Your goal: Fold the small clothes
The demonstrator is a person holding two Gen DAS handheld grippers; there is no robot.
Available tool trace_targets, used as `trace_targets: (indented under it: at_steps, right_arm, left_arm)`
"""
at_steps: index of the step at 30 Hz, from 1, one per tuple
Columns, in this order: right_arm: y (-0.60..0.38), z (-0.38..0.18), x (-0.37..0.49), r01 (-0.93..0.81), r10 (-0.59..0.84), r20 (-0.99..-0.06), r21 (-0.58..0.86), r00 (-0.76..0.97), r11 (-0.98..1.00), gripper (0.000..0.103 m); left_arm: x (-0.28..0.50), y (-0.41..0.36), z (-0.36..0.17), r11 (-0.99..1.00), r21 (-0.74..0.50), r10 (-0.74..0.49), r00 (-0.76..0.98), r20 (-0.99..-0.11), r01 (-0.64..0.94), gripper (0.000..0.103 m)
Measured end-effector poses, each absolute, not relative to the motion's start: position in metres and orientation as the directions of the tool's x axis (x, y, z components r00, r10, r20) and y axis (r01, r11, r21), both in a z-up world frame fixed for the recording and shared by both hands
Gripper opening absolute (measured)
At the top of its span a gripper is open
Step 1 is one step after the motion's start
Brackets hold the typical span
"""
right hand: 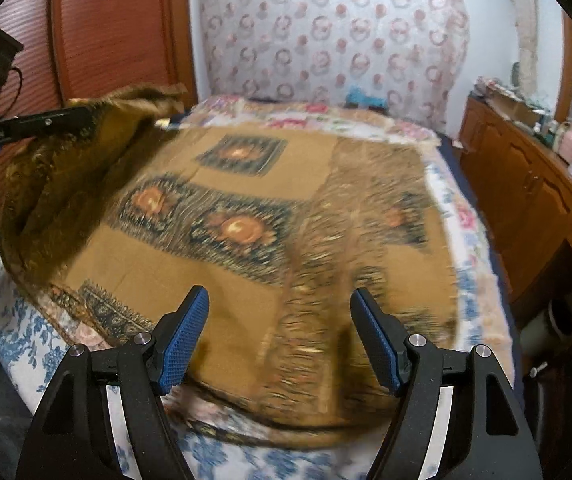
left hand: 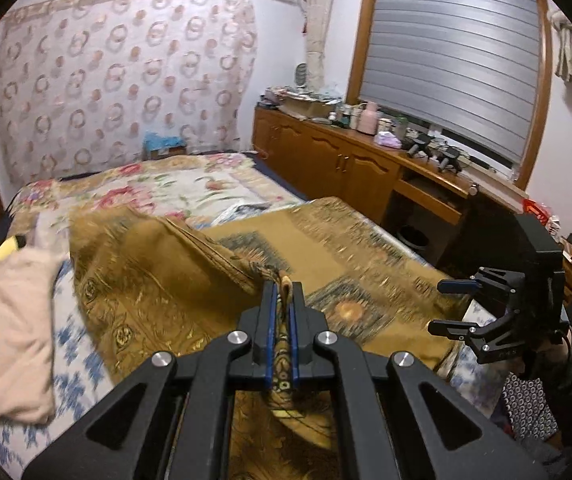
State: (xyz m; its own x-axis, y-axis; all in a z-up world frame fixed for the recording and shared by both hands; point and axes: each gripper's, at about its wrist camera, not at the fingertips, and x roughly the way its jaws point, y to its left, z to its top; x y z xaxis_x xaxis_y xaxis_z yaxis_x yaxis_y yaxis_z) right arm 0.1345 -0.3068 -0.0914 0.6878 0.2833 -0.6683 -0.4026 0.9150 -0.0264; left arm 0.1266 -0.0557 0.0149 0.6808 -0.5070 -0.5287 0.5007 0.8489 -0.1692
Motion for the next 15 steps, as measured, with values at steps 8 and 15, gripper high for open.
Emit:
trace_targets:
  at_steps: [8, 15]
  right_arm:
    - [-0.334, -0.068, 0.124, -0.337, 0.247, -0.619, -0.031, 0.745, 0.941, 0.075]
    - [-0.36, -0.053, 0.116, -0.302, 0.242, -0.589, -0.003, 0.771, 0.953, 0.075]
  left_arm:
    - [0.137, -0.122, 0.058, 0.766, -0.148, -0.607, 0.628, -0.486, 0.626, 0.001]
    - [0.137, -0.151, 0.081, 0.751, -0.106, -0.612, 0.626, -0.483, 0.652, 0.001]
